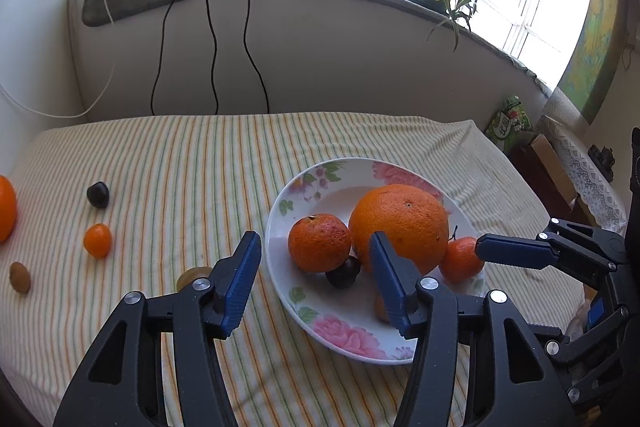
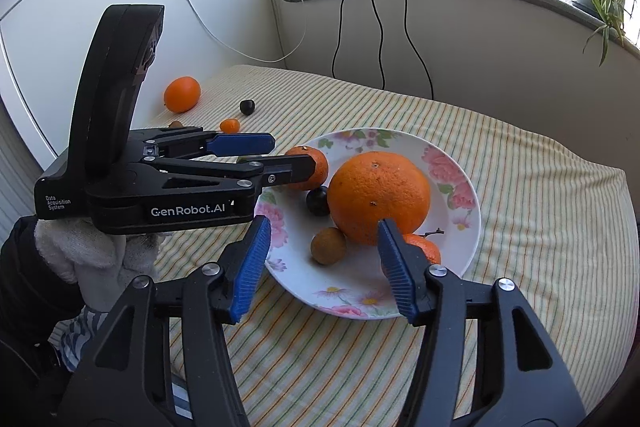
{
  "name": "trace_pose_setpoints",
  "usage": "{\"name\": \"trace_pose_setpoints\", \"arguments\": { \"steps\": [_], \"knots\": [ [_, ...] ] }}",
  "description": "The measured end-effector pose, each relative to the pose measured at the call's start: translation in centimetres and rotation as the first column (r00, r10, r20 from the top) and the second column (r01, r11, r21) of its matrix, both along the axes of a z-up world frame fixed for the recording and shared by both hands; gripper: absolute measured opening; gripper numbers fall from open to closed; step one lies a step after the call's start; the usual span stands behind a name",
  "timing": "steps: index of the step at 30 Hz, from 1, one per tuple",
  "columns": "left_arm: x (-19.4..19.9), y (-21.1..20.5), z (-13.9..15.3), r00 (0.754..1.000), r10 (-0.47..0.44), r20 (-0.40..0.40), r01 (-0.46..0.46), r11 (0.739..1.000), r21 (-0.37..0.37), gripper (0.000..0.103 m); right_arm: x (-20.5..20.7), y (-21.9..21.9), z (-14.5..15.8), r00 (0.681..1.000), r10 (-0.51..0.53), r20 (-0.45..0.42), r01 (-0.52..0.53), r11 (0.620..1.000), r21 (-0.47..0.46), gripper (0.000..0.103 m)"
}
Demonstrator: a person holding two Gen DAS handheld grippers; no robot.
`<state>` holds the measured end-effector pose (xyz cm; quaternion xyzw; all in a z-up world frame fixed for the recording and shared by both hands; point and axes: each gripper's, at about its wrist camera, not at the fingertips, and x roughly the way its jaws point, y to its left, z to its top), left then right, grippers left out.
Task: Organize fruits
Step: 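Open both tools to drop the kiwi and tangerine onto the plate, then grasp the olive-green plum with the right tool while the left tool grasps a brown kiwi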
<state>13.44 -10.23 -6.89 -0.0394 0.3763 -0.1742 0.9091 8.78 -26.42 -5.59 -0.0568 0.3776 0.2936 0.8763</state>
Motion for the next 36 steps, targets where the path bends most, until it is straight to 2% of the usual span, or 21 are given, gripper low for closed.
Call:
{"name": "trace_pose_setpoints", "arguments": {
  "steps": [2,4,10,14,25,36],
  "knots": [
    [0.0,0.0,0.1,1.000,0.004,0.004,-0.004,1.000,0.003,0.057,0.1,0.0,0.0,1.000,-0.001,0.001,0.001,1.000,0.003,0.064],
    [0.0,0.2,0.0,1.000,0.006,0.003,-0.006,1.000,0.003,0.057,0.0,0.0,0.0,1.000,-0.003,0.007,0.003,1.000,0.003,0.072],
    [-0.2,0.4,0.1,1.000,0.014,0.000,-0.014,1.000,-0.003,0.057,0.0,0.0,0.0,1.000,-0.003,0.012,0.003,1.000,-0.008,0.076],
    [-0.5,0.5,0.2,1.000,0.018,0.005,-0.018,1.000,-0.002,0.064,0.0,0.0,0.0,1.000,-0.006,0.016,0.006,1.000,-0.008,0.082],
    [-1.7,2.0,0.5,0.998,0.053,0.012,-0.053,0.999,-0.011,0.065,-0.5,0.7,0.1,1.000,0.003,0.023,-0.002,1.000,-0.029,0.083],
    [-3.5,5.8,0.4,0.993,0.117,0.015,-0.117,0.993,-0.004,0.065,-0.2,2.0,0.7,0.999,0.028,0.030,-0.027,0.999,-0.029,0.083]
  ]
}}
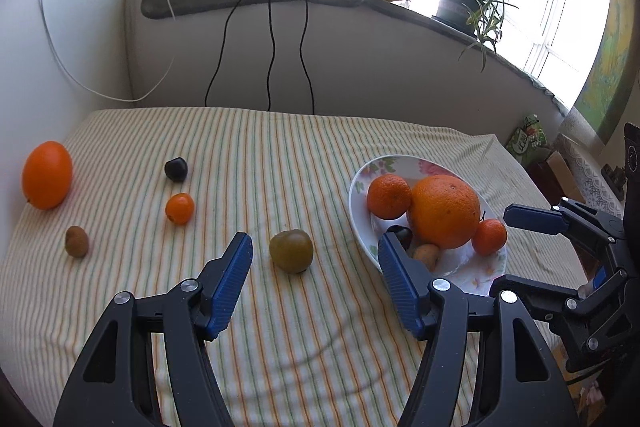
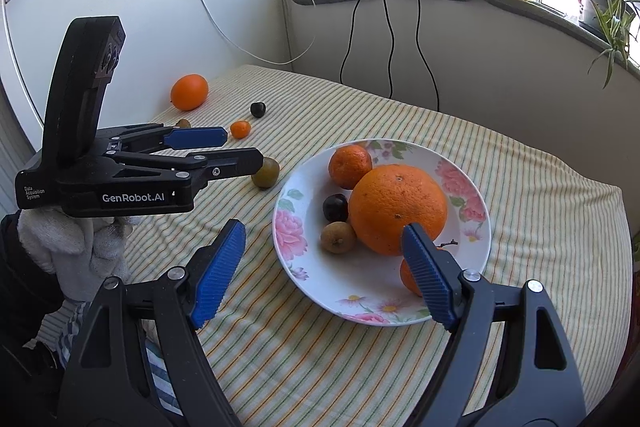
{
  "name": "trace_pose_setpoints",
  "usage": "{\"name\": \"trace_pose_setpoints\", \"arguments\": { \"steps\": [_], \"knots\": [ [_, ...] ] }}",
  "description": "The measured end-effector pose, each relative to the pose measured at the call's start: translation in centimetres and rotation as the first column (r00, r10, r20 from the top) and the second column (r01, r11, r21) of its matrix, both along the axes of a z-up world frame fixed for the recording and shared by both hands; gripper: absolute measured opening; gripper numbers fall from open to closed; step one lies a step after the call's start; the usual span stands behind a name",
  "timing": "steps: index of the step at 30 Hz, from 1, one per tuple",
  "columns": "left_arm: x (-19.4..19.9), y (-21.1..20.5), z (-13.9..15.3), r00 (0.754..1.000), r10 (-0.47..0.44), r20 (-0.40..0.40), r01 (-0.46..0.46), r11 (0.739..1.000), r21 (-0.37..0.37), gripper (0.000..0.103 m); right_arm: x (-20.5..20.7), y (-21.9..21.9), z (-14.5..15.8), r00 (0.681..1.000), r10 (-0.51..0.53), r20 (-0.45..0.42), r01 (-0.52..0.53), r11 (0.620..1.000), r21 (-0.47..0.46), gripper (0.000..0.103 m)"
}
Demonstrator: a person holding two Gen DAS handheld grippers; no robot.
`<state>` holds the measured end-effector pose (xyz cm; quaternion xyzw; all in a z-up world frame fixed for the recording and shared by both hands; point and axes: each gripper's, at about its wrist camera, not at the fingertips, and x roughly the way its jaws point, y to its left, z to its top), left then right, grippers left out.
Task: Organize fruits
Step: 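Grasp the olive-green plum with the right tool while the left tool grasps a brown kiwi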
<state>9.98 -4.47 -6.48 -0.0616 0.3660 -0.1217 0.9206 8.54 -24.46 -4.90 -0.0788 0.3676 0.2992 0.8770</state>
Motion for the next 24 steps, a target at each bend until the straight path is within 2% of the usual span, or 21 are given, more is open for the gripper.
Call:
{"name": "trace_pose_setpoints", "arguments": {
  "steps": [11,24],
  "knots": [
    [-2.0,3.8,-1.4,0.997,0.074,-0.025,-0.074,0.997,0.013,0.065,1.1,3.2,0.3,0.996,0.085,0.014,-0.085,0.996,-0.023,0.083],
    [-2.7,9.7,-2.3,0.978,0.203,-0.039,-0.202,0.979,0.019,0.056,3.0,7.9,-0.7,0.985,0.169,-0.024,-0.170,0.984,-0.048,0.082]
  ]
}}
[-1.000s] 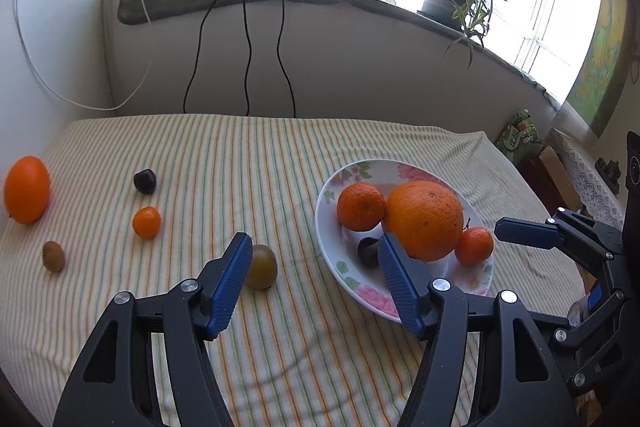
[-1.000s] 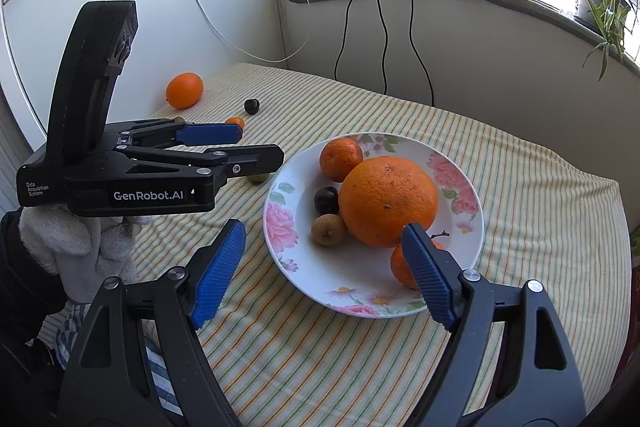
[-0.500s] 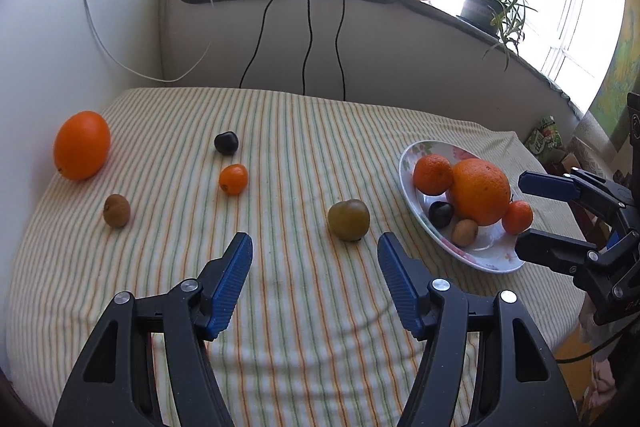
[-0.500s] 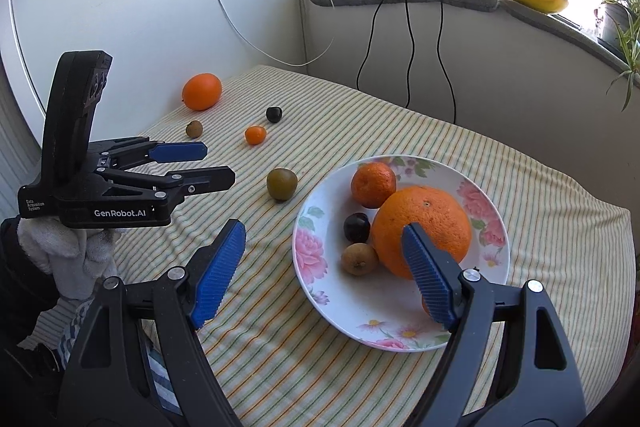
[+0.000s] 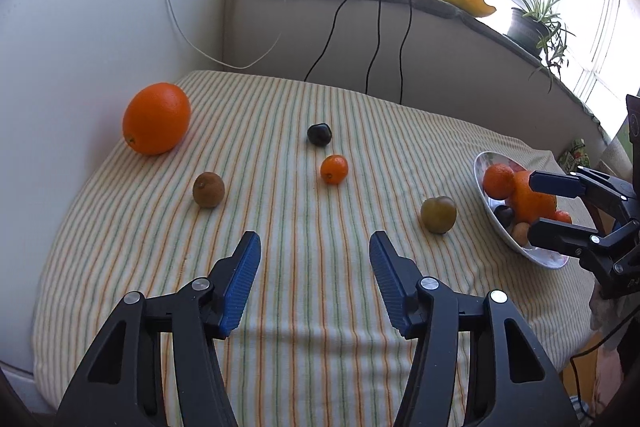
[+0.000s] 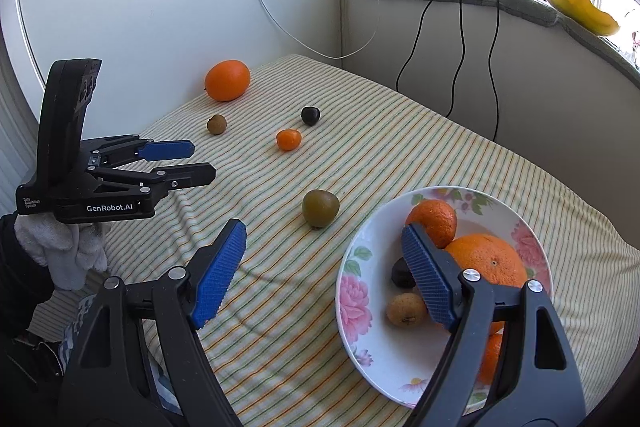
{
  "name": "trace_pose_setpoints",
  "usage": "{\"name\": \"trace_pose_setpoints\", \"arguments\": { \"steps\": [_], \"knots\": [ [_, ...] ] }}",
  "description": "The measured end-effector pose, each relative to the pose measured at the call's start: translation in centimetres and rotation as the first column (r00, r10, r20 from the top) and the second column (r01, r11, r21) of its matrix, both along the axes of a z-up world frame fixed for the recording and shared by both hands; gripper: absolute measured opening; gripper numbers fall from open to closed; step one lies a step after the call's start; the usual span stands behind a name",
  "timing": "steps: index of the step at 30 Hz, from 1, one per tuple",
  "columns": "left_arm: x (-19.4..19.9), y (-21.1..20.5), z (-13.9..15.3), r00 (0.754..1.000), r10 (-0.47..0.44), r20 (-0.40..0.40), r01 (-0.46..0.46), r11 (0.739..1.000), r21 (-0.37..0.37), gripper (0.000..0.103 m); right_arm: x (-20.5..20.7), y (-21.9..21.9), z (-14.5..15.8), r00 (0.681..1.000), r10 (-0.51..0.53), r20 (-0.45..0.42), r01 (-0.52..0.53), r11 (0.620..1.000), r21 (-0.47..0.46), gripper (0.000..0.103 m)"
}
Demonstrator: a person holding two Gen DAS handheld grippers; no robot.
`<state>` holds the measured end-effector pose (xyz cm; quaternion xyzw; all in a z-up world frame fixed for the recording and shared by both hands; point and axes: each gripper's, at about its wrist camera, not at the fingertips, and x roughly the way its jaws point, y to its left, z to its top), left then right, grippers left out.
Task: Organize fruits
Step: 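Grasp the olive-green plum with the right tool while the left tool grasps a brown kiwi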
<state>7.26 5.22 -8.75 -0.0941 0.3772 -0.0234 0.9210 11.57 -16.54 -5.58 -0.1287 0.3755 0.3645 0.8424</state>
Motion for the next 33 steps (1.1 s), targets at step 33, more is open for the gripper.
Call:
{"name": "trace_pose_setpoints", "arguments": {
  "steps": [33],
  "knots": [
    [4.5,6.4,-2.5,0.996,0.061,-0.070,-0.058,0.997,0.044,0.034,4.3,7.6,-5.0,0.992,0.109,-0.072,-0.124,0.956,-0.268,0.043]
  ]
}}
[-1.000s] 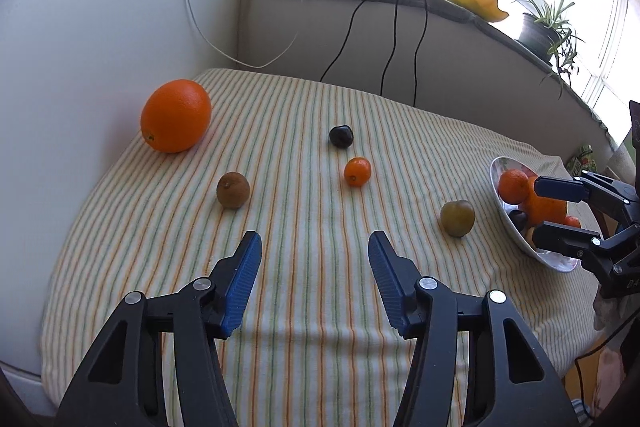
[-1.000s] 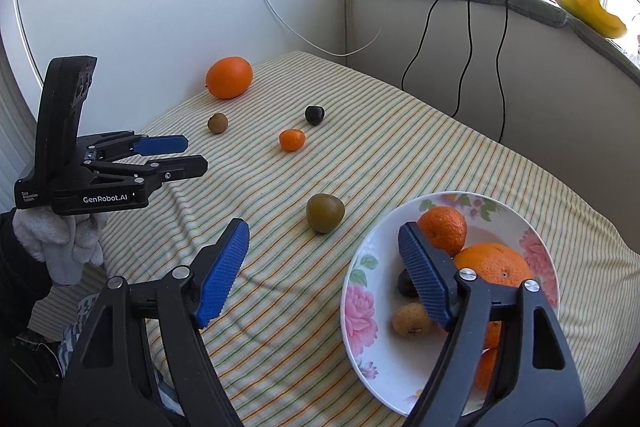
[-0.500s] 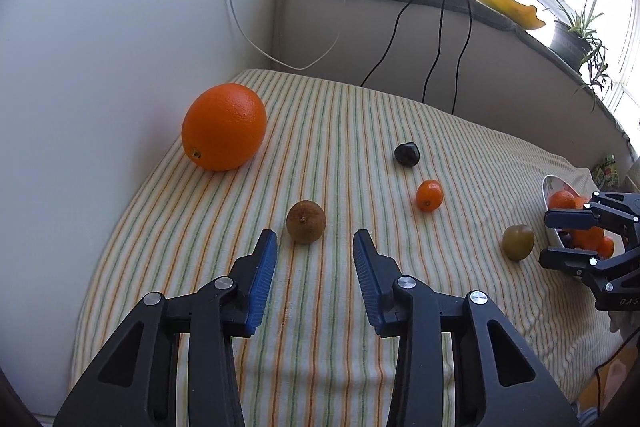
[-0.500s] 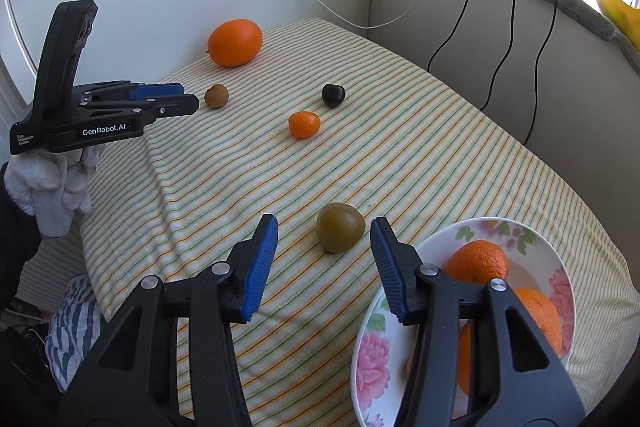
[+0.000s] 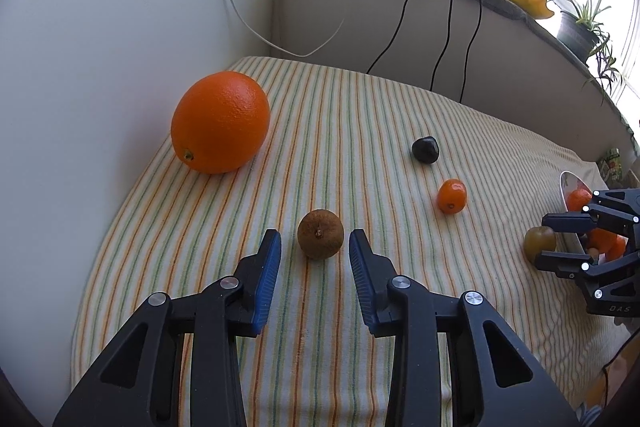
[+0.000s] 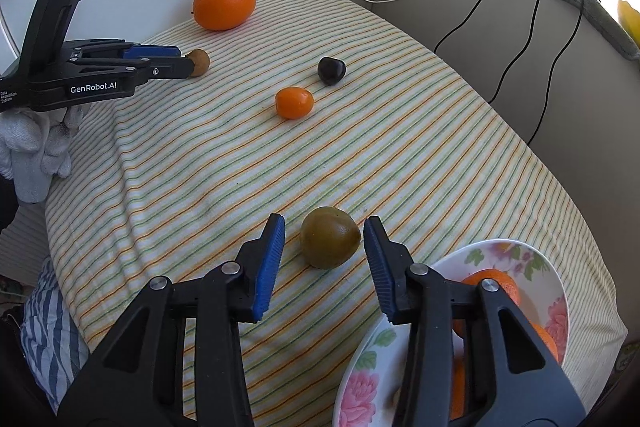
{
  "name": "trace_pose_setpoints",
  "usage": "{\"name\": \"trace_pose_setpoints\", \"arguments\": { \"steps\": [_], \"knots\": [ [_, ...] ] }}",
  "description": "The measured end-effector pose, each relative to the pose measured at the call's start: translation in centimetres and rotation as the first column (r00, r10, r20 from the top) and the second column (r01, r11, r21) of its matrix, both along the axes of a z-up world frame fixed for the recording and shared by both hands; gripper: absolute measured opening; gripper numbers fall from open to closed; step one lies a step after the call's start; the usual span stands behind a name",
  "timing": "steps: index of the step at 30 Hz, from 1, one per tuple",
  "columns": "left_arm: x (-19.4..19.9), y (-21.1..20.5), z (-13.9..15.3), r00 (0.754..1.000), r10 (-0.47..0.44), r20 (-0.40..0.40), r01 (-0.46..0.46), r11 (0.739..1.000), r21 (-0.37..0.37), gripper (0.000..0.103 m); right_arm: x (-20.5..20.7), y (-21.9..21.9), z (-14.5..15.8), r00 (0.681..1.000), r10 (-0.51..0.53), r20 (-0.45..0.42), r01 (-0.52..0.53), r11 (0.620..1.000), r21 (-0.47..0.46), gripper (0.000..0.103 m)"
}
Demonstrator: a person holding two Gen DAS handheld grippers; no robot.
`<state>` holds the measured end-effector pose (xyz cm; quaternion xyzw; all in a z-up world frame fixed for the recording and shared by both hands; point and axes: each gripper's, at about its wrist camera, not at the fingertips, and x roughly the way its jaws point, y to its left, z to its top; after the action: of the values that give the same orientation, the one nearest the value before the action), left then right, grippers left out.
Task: Organize fruits
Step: 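Grasp the olive-green plum with the right tool while the left tool grasps a brown kiwi, then carry the green plum with the right tool to the plate while the left carries the kiwi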
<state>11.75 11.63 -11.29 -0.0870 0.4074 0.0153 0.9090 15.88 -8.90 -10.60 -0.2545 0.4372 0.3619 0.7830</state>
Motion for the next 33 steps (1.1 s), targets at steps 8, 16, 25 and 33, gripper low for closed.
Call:
{"name": "trace_pose_setpoints", "arguments": {
  "steps": [8,16,25,33],
  "knots": [
    [1.0,-0.1,-0.7,1.000,-0.008,-0.024,0.008,1.000,0.007,0.024,0.2,0.5,-0.7,1.000,0.003,0.001,-0.003,1.000,-0.029,0.033],
    [1.0,-0.3,-0.6,1.000,-0.009,-0.019,0.009,1.000,0.016,0.023,0.0,0.6,-0.8,1.000,0.000,0.011,0.000,1.000,-0.021,0.031],
    [0.1,-1.4,0.9,1.000,-0.028,0.015,0.028,1.000,0.011,0.023,-0.8,-0.5,0.5,1.000,-0.012,0.022,0.011,1.000,0.027,0.030],
    [-0.9,-3.8,2.3,0.996,-0.074,0.043,0.074,0.997,0.013,0.023,-1.5,-2.0,2.4,0.998,-0.036,0.043,0.032,0.996,0.088,0.030]
  ]
}}
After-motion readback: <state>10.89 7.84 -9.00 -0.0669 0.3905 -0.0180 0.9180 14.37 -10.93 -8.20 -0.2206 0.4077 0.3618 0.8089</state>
